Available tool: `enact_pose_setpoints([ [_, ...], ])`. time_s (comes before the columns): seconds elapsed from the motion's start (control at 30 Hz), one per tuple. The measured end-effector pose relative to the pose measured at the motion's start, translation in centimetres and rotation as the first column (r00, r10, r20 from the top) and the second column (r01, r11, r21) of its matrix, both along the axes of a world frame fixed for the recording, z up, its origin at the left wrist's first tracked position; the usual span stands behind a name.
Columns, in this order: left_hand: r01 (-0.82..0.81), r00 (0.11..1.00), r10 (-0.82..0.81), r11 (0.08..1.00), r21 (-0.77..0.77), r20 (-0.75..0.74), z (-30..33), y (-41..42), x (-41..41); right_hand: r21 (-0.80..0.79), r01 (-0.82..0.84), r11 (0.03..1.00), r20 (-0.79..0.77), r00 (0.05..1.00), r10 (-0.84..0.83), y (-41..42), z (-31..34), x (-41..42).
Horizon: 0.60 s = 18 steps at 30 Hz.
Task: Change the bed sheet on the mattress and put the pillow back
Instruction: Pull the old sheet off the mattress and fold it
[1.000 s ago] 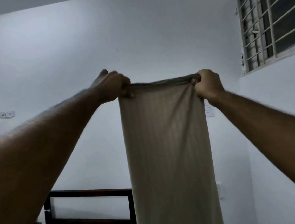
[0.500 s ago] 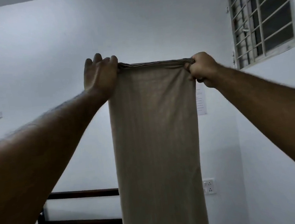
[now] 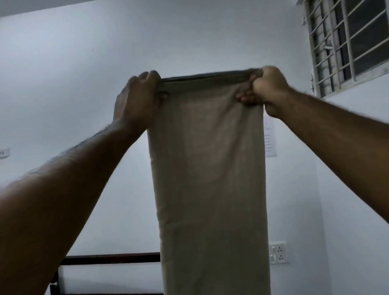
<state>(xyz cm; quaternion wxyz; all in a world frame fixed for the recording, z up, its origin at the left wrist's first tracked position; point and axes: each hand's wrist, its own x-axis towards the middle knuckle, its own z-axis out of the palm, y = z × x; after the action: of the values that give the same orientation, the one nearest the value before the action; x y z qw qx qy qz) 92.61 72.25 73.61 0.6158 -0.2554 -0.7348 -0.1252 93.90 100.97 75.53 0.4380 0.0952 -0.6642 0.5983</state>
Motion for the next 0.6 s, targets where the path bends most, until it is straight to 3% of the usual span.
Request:
enact_pose_setpoints([
  [0.03,0.026,0.999,-0.025,1.0,-0.007,0.035,0.2,0.1,0.3,0.013,0.046,0.999,-0.05,0.998,-0.045,0.1,0.5,0.0],
  [0.07,0.032,0.987,-0.021,0.997,-0.065,0.16,0.3,-0.2,0.4,0.079,0.071,0.994,-0.008,0.997,-0.071,0.2,0.3,0.0],
  [0.13,0.03,0.871,0.104,0.964,-0.263,0.48,-0.1,-1.2,0.2,0.315,-0.057,0.947,0.338,0.939,-0.056,0.2,-2.1,0.0],
  [0.17,0.034,0.818,0.146,0.953,-0.3,0.557,-0.6,-1.8,-0.2,0.333,-0.145,0.932,0.5,0.865,-0.044,0.2,-3.4,-0.1],
  [0.2,0.042,0.81,0.129,0.96,-0.275,0.573,-1.1,-2.4,-0.6,0.28,-0.171,0.945,0.56,0.828,-0.016,0.1,-4.4,-0.1],
  [0.23,0.055,0.835,0.07,0.976,-0.211,0.546,-1.6,-2.7,-1.0,0.203,-0.136,0.97,0.504,0.864,0.015,0.2,-4.9,-0.4],
  [0.3,0.099,0.901,-0.059,0.993,-0.069,0.429,-2.1,-2.4,-1.6,0.117,0.01,0.993,0.222,0.974,-0.036,0.2,-4.8,-1.1],
  [0.37,0.138,0.905,-0.122,0.99,-0.011,0.408,-1.4,-1.9,-1.1,0.103,0.07,0.992,0.072,0.994,-0.078,0.1,-4.6,-1.3],
  [0.47,0.071,0.909,-0.05,0.997,-0.035,0.415,0.2,-2.2,0.0,0.136,-0.042,0.99,0.183,0.983,0.016,-0.4,-5.0,-1.0],
  [0.6,0.037,0.915,-0.05,0.999,0.04,0.401,-0.3,-3.1,-0.4,0.225,-0.049,0.973,0.156,0.988,0.014,-0.4,-5.9,-0.8],
])
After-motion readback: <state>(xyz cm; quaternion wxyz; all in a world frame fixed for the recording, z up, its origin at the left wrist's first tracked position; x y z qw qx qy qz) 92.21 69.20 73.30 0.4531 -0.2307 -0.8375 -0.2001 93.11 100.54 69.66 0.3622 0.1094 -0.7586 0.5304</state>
